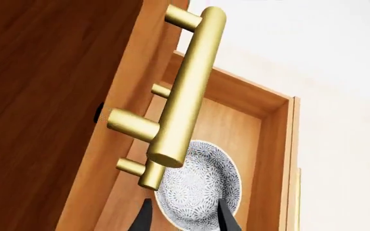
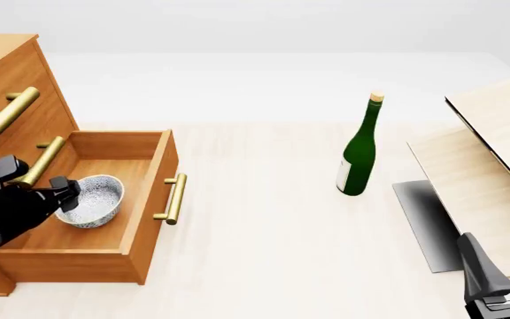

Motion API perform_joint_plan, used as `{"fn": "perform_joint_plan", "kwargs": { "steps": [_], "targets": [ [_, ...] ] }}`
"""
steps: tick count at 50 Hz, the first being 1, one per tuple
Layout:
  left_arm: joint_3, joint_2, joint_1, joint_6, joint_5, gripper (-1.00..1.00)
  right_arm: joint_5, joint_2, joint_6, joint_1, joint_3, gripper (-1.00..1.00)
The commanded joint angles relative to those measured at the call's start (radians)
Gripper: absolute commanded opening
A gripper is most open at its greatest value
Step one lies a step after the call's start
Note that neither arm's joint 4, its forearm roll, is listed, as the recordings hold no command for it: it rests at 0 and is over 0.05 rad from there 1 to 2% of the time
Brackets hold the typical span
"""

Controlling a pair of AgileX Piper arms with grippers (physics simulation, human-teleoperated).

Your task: Put the bowl in the bottom drawer of the cabinet and close it.

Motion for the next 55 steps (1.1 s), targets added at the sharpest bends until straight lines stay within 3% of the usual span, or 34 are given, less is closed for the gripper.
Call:
{"fn": "perform_joint_plan", "kwargs": {
  "steps": [1, 17, 55],
  "targets": [
    [0.005, -0.091, -0.017, 0.002, 0.058, 1.0, 0.0, -0.001, 0.0, 0.0, 0.0, 1.0],
    [-0.008, -0.173, -0.081, 0.021, 0.106, 1.0, 0.0, -0.001, 0.0, 0.0, 0.0, 1.0],
    [-0.045, -0.189, -0.267, 0.049, 0.107, 1.0, 0.0, -0.001, 0.0, 0.0, 0.0, 1.0]
  ]
}}
